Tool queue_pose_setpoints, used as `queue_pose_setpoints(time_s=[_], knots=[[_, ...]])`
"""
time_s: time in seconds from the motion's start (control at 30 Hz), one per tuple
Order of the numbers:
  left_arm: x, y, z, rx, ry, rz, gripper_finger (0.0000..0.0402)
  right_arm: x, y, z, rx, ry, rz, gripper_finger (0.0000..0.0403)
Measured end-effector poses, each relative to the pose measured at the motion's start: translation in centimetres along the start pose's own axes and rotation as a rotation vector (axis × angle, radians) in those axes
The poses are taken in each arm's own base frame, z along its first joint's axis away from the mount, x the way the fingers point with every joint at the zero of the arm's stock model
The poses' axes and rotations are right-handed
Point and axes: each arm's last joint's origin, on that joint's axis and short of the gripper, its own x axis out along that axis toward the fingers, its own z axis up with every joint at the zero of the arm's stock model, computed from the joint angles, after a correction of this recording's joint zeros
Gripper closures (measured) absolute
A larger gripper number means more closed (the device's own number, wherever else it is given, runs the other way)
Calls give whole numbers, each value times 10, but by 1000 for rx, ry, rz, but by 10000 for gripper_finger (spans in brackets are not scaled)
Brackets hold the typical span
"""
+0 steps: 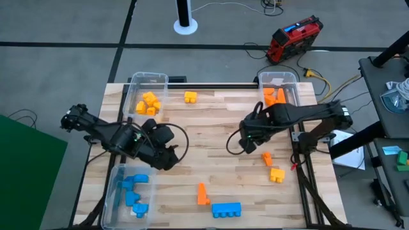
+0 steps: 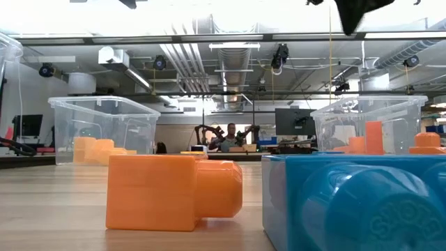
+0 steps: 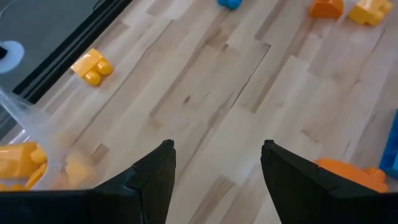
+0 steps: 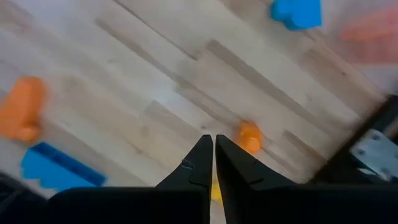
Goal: Sort blocks
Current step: Put the right orange game piece into the top right transparent bin
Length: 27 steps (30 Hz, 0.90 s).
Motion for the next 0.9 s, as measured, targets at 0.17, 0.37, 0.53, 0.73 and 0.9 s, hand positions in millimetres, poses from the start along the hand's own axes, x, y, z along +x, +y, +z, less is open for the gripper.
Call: queue_pose_setpoints(time_s=[0.17,0.37,0.53,0.73,0.9], knots=[[6,1,10,-28,-14,-23,190,13,-29,-5,53,6,-50,390],[15,7,23,-49,-38,-29,190,37,-67,-10,131,15,-64,390],[22,15,31,-74,-17,-36,190,56,-86,-19,163,59,-48,386],[28,22,37,-108,-4,-23,190,90,-86,-26,144,161,15,316],[31,27,41,-125,-4,-7,190,107,-79,-35,128,250,8,222]])
